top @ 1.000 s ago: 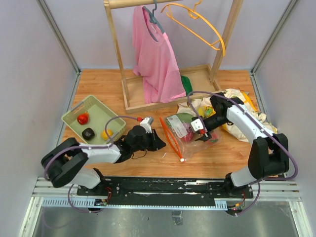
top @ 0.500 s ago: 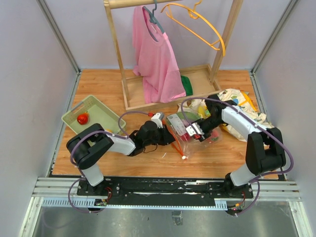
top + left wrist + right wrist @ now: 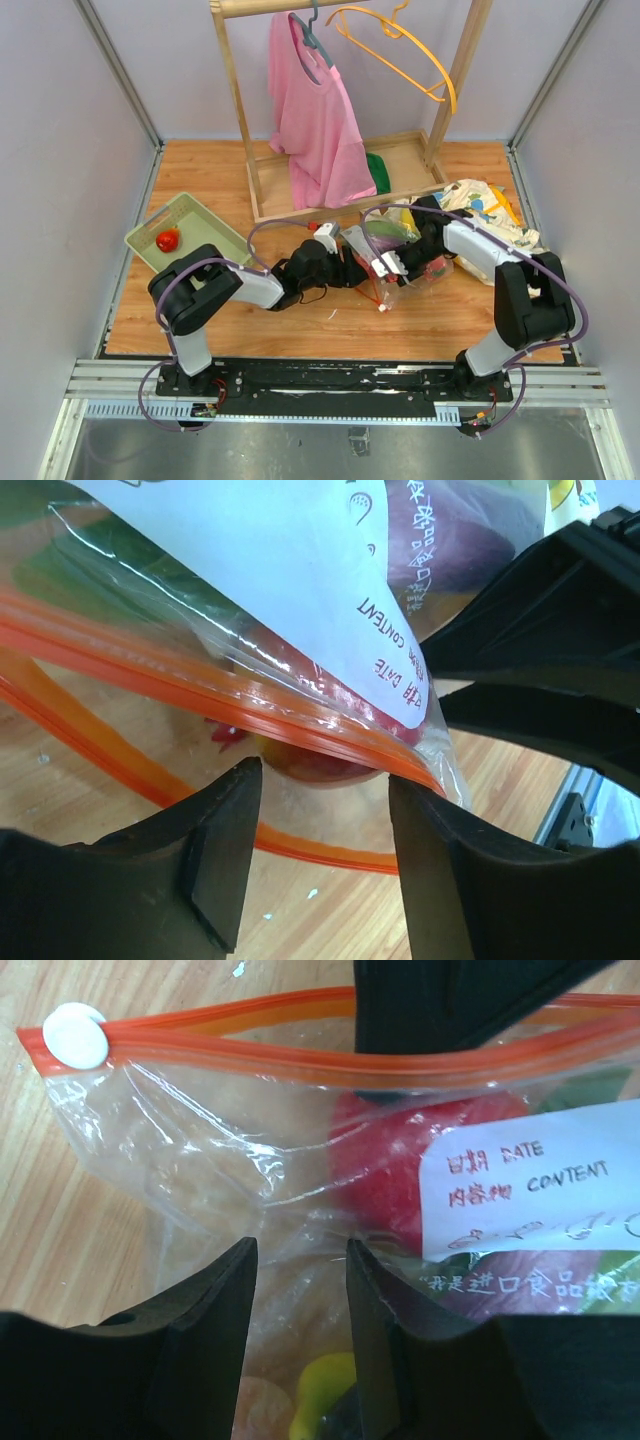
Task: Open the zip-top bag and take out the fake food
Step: Pick up the fake fruit from the zipper food storage bag.
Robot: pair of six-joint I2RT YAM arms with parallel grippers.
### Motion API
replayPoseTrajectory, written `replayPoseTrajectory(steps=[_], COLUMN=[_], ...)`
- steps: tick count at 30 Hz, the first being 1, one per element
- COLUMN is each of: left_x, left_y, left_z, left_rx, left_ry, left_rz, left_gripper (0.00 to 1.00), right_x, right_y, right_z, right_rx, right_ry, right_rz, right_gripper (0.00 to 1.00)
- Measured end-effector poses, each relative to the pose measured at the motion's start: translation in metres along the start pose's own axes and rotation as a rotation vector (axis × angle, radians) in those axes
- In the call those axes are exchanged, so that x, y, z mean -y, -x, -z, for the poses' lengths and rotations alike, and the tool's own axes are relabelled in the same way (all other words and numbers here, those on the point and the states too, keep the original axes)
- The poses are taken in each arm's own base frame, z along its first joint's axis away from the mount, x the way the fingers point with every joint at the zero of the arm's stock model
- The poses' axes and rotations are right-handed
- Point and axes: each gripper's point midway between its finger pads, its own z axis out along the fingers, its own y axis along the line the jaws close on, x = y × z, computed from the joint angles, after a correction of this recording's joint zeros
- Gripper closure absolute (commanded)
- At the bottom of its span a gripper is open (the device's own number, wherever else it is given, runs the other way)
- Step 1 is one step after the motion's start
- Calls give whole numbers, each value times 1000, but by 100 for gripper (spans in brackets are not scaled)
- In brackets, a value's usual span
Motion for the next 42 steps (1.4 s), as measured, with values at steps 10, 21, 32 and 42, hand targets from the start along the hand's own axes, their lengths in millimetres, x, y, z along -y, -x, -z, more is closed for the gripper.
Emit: replayPoseTrajectory(steps=[10,21,32,42], left_x=[-5,-11,-18,4], left_y=[18,25,13,34], left_z=[-10,-31,-44,-21], left_rx=[51,30,-30,-21], left_ry=[86,121,101,105], left_rz=[-140,-294,-403,-371], left_gripper=[18,6,42,82], right_x=[-2,18,16,16], right_y=[2,1,0,3], right_z=[-8,-7,-10,5], right_rx=[41,80,108,153], right_ry=[21,-10,-6,-71], right_rz=[-65,-146,-199,-295], right_gripper=[60,58,59,61])
